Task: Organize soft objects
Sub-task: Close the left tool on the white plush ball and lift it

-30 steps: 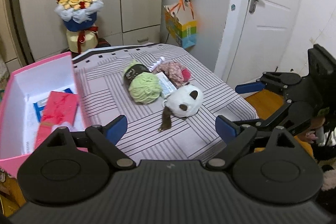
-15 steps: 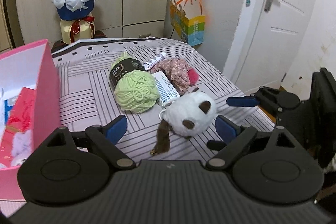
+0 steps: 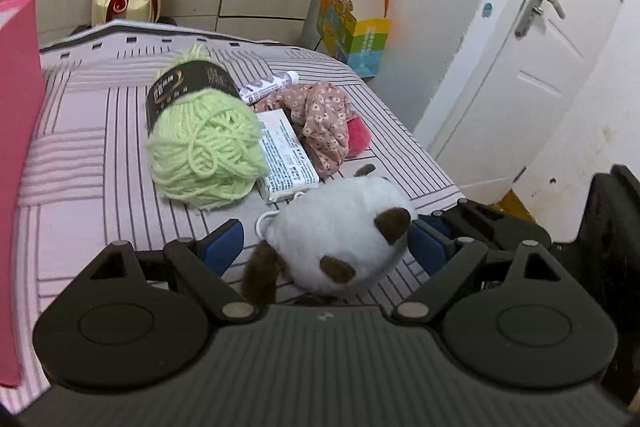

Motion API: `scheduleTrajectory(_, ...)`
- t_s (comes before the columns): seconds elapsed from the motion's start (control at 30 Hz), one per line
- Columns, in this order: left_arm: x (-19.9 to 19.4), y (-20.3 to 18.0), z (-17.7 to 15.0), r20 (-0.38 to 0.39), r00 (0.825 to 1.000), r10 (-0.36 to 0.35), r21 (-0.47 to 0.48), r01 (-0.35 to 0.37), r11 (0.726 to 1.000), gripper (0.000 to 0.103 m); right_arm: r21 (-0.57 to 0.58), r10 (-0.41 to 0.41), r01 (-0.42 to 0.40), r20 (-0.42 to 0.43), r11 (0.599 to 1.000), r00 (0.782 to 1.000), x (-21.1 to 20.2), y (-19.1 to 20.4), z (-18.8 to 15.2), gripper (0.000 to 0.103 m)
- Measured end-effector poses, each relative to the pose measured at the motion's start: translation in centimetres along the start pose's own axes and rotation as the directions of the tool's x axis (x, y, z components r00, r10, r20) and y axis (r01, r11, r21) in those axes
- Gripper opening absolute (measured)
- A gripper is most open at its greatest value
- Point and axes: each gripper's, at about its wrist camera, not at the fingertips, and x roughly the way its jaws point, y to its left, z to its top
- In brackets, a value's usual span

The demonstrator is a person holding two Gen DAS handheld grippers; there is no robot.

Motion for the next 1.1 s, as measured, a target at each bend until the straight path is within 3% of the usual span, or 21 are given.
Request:
scheduleTrajectory(0.1, 0.4, 0.4, -0.5, -0.001, 0.999, -0.045, -0.046, 0.045, 0.998, 0.086, 0.064, 0.002, -0.004, 0.020, 0.998, 1.000, 0.2, 0.0, -0.3, 0.093)
scheduleTrajectory(0.2, 0.5, 0.3, -1.0, 0.019, 0.999, -0.037, -0.032, 0.038, 0.999, 0.080, 0.101, -0.027, 0.020, 0.064, 0.995, 0.998, 0.1, 0.1, -0.8, 0.088)
scheduleTrajectory(0.33, 0.3, 0.1, -1.0, 0.023, 0.998, -0.062, -0.055, 0.063, 0.996, 0.074, 0.066, -0.074, 0.067, 0.117, 0.996, 0.990, -0.2, 1.0, -1.5, 0.079)
scheduleTrajectory(0.57, -0.4, -1.3, -1.4, -0.019, 1.000, 0.022, -0.026, -0.022, 0.999, 0.072, 0.021, -0.085, 0.083, 0.170, 0.996, 0.982, -1.6, 2.9, -1.6, 0.075)
scheduleTrajectory(0.8, -3.4, -2.0, -1.7, 0.005, 0.998, 0.055, 0.001, -0.055, 0.998, 0.070, -0.020, -0.047, 0.052, 0.205, 0.998, 0.978, -3.4, 4.5, -1.3, 0.075)
scheduleTrajectory(1.1, -8.0, -3.9, -2.6, 0.016, 0.989, 0.150, 0.040, -0.150, 0.988, 0.071, -0.104, -0.001, 0.023, 0.211, 0.994, 0.977, -6.3, 7.9, -0.3, 0.075)
